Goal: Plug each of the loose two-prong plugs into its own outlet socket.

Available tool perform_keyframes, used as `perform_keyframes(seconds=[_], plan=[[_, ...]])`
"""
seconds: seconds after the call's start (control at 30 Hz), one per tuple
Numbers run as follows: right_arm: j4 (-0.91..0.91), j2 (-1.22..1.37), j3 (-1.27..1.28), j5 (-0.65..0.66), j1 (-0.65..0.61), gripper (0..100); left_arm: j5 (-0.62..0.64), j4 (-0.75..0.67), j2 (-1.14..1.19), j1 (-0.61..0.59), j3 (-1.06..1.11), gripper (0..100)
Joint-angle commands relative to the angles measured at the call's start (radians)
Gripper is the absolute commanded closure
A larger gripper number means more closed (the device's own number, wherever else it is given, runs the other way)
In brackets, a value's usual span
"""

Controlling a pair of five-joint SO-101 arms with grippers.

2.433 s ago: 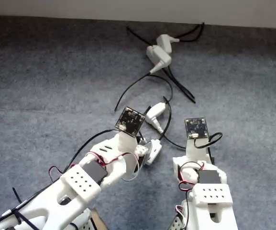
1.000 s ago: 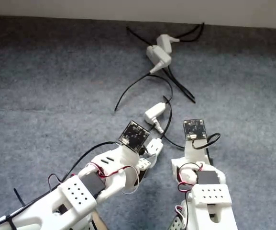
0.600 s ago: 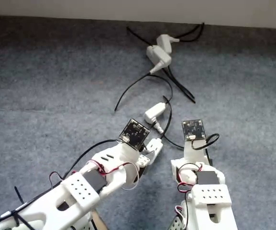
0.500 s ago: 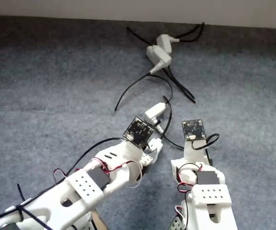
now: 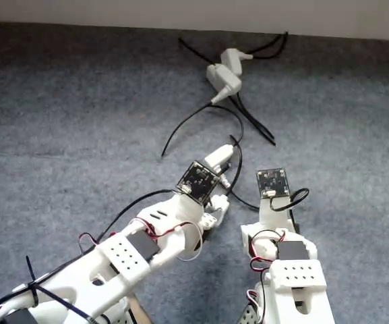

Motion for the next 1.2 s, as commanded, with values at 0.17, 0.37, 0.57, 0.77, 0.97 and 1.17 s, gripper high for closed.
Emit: perform_keyframes(seconds=[0.17, 0.37, 0.57, 0.77, 0.97, 1.17], plan=[[-0.016, -0.013, -0.004, 0.011, -0.012, 65.6, -0.005, 0.034, -0.127, -0.001, 0.048, 99], [-0.016, -0.013, -0.004, 0.011, -0.012, 65.6, -0.006, 0.072, -0.229, 0.012, 0.090, 99], [-0.016, -0.013, -0.004, 0.011, -0.012, 65.6, 0.000, 0.071, -0.127, 0.027, 0.027, 99], [-0.016, -0.013, -0.002, 0.011, -0.012, 65.6, 0.000, 0.071, 0.093, 0.048, -0.085, 99], [-0.016, -0.013, -0.002, 0.011, -0.012, 65.6, 0.000, 0.072, 0.062, 0.050, -0.068, 99], [-0.016, -0.013, 0.001, 0.023, -0.012, 65.6, -0.006, 0.072, -0.015, 0.048, -0.013, 99]])
